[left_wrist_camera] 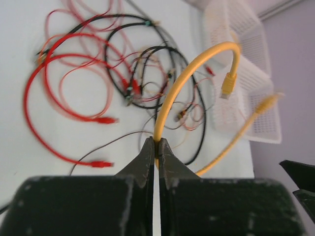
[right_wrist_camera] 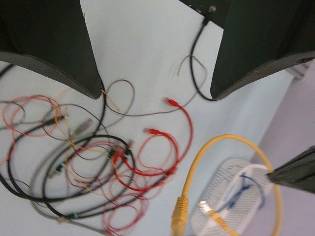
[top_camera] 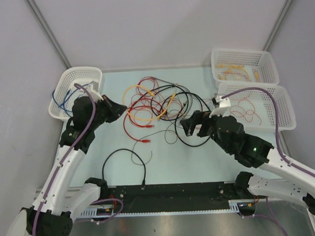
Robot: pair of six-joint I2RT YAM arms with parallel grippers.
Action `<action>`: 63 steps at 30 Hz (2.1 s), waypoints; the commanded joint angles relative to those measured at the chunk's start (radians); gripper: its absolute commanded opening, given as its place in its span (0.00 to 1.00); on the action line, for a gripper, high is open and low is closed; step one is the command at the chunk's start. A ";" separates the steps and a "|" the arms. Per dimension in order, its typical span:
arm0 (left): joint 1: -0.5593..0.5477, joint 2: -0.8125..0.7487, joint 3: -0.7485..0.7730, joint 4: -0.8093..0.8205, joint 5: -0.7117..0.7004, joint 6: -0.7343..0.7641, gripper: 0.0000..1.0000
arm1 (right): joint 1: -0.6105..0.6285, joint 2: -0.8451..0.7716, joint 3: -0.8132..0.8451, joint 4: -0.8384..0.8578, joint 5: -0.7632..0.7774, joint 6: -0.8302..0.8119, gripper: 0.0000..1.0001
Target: Untangle the cables
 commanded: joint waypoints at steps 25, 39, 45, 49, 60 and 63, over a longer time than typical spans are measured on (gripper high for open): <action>-0.447 0.313 0.413 -0.132 -0.033 0.154 0.00 | 0.066 0.157 0.070 0.162 -0.375 -0.158 0.93; -0.332 0.280 0.472 -0.326 -0.398 0.205 0.00 | 0.026 -0.127 0.101 -0.025 -0.133 -0.244 1.00; -0.286 0.279 0.484 -0.295 -0.331 0.196 0.00 | 0.026 -0.124 0.103 -0.039 -0.195 -0.219 1.00; -0.331 0.297 0.478 -0.225 -0.165 0.168 0.00 | 0.035 -0.023 0.101 0.024 -0.294 -0.191 1.00; -0.577 0.372 0.535 -0.200 -0.164 0.145 0.00 | 0.074 0.146 0.101 0.193 -0.327 -0.202 1.00; -0.612 0.386 0.539 -0.192 -0.161 0.140 0.00 | 0.074 0.181 0.101 0.219 -0.343 -0.202 1.00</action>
